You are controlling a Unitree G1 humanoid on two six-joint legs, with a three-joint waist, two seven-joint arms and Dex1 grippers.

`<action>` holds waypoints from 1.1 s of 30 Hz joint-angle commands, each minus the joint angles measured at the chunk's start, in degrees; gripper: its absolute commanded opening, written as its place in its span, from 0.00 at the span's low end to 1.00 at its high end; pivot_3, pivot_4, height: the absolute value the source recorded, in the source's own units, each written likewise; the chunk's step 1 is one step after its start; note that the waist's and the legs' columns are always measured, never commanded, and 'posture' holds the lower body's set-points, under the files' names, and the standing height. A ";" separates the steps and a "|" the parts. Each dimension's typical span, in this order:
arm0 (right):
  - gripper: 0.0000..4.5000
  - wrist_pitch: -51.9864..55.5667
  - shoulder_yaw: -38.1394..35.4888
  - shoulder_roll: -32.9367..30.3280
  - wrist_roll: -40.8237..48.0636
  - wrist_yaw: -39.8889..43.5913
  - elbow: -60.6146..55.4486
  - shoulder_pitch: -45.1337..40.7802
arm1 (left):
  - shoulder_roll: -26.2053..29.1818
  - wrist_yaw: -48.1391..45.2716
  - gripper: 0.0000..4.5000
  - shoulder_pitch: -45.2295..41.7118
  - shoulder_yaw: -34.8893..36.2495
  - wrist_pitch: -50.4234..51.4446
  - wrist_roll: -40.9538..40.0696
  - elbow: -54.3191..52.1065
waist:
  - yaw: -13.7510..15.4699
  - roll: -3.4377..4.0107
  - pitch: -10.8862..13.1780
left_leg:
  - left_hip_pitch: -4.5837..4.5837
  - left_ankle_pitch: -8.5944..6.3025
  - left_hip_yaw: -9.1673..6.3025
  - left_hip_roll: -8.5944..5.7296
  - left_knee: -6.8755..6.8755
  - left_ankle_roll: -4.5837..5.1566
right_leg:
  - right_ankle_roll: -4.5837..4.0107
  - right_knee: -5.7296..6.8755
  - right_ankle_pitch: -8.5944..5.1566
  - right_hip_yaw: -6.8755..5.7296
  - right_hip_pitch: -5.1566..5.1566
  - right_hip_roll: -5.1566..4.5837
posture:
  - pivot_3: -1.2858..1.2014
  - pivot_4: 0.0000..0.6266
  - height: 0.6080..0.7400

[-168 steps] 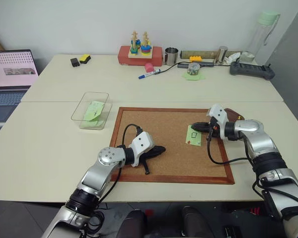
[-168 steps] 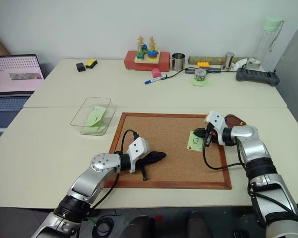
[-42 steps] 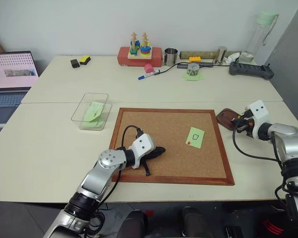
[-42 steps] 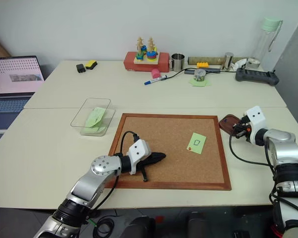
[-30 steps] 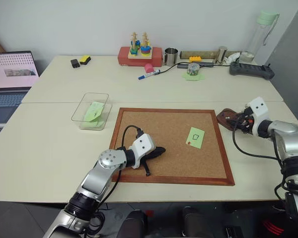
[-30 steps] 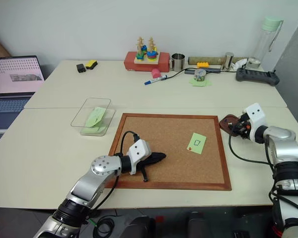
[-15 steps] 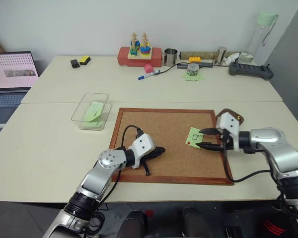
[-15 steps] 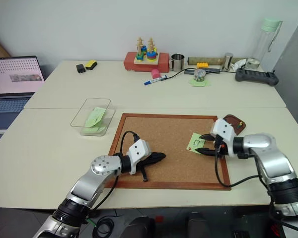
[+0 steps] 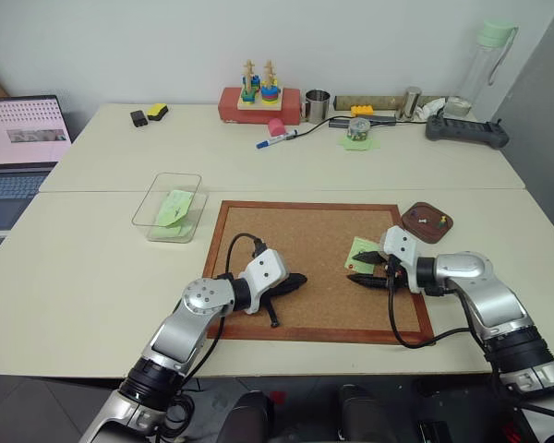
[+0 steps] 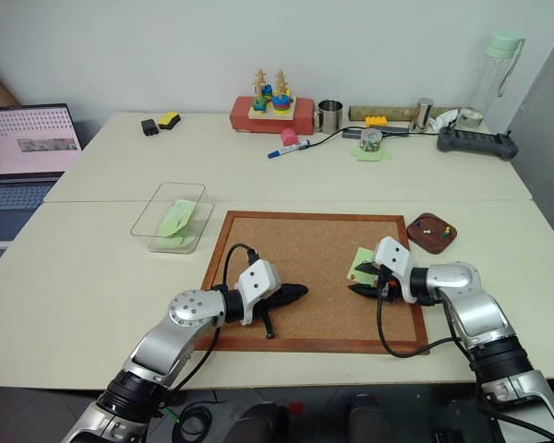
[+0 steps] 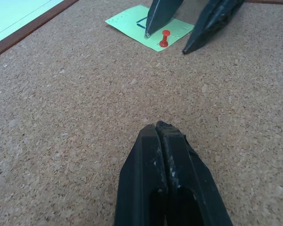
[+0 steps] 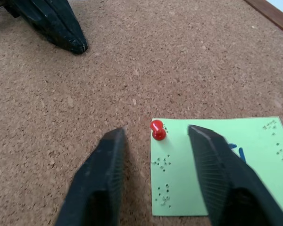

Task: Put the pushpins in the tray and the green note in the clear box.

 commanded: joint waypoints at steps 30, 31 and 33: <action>0.00 -6.86 -0.83 -6.42 -0.35 6.61 -12.68 -5.18 | 0.07 -1.08 0.18 -1.54 12.24 18.89 -16.48 -8.21 | -0.05 -0.10 0.11 | -0.11 0.00 -0.06 0.03 -0.02 0.00 | 0.06 0.02 -0.04 -0.06 -0.12 0.03 | 0.52 0.24 1.00; 0.00 -8.44 -0.50 -6.77 -0.90 7.06 -12.56 -5.19 | 0.36 -1.61 0.22 -1.79 12.88 20.91 -18.13 -8.97 | -0.01 -0.12 0.12 | -0.13 0.00 -0.08 0.02 -0.02 0.00 | 0.09 0.01 -0.05 -0.07 -0.11 0.03 | 0.52 0.24 1.00; 0.00 -10.53 -0.15 -7.13 -1.42 7.56 -12.15 -5.18 | 0.60 -1.84 0.32 -2.12 13.68 23.63 -20.10 -9.97 | 0.03 -0.13 0.13 | -0.15 0.00 -0.09 -0.01 0.00 -0.01 | 0.21 -0.03 -0.12 -0.07 -0.09 0.00 | 0.52 0.24 1.00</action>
